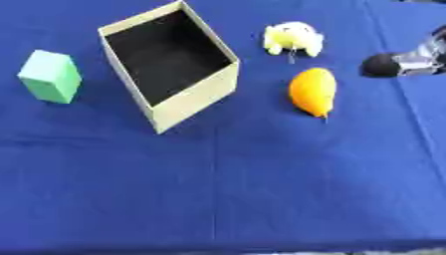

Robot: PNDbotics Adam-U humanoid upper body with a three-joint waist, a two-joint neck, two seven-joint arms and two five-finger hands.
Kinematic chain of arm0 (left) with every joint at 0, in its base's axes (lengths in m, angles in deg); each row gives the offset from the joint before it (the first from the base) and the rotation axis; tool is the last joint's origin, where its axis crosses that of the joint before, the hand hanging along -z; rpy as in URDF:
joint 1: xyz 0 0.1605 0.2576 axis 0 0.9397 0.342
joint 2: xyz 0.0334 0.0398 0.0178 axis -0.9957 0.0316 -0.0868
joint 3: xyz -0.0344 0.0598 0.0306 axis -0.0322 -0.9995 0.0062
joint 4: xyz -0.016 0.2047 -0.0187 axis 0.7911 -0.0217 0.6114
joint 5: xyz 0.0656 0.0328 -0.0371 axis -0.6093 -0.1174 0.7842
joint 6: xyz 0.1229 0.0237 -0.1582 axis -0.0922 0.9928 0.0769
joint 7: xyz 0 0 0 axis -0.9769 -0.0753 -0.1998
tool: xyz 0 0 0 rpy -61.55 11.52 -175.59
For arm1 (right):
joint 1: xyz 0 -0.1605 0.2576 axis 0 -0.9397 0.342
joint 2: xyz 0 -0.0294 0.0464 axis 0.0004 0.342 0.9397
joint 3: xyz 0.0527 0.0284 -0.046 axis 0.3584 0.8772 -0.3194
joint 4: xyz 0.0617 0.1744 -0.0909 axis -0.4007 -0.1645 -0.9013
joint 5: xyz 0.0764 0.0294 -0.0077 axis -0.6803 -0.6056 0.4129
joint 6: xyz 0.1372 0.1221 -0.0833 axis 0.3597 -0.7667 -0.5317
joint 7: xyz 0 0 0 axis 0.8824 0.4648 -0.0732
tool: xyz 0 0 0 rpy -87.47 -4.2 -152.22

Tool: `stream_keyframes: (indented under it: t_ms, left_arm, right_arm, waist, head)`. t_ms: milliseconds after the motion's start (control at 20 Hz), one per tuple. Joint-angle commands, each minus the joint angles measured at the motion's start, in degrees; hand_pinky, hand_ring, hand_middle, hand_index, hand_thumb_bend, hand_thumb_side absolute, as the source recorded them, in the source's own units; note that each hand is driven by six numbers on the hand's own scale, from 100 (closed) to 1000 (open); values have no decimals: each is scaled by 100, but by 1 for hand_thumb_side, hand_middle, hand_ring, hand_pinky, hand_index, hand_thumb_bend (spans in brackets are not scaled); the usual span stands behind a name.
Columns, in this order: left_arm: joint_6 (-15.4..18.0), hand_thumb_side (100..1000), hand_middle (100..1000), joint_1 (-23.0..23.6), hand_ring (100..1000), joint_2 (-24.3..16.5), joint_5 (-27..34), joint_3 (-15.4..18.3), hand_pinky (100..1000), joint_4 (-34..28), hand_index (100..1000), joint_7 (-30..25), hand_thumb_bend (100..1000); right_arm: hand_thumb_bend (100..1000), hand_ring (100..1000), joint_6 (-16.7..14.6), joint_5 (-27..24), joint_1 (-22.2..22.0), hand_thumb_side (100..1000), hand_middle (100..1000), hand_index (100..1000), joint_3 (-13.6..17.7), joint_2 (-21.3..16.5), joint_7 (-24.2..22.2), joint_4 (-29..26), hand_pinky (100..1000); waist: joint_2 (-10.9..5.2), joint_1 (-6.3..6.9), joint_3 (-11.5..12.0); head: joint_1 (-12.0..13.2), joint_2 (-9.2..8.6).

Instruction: Pick up objects on the table and place them in the box.

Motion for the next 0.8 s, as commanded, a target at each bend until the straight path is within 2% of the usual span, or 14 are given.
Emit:
stream_keyframes:
  t_ms: [50,200,250,800]
  left_arm:
    - [30,1000,716,-77,688,-108,17,20,534,-90,819,-1,288]
    - [36,1000,716,-87,688,-104,22,16,534,-90,819,-8,286]
    - [38,1000,716,-91,688,-104,23,15,534,-90,819,-11,285]
    - [55,1000,714,-118,687,-87,37,4,532,-90,818,-32,278]
  right_arm:
    - [589,952,176,25,79,685,870,962,-14,-78,-134,-61,906]
    - [576,950,303,28,106,677,869,964,-88,-24,-278,-61,906]
    - [535,948,333,22,116,622,872,960,-106,-9,-313,-61,904]
    - [466,942,758,14,145,599,863,938,-273,231,-583,-61,897]
  waist:
    - [-84,30,8]
    - [-84,26,18]
    - [-86,26,21]
    - [-73,19,37]
  head:
    - [-14,-49]
    - [-21,-74]
    - [-24,-84]
    - [-39,-179]
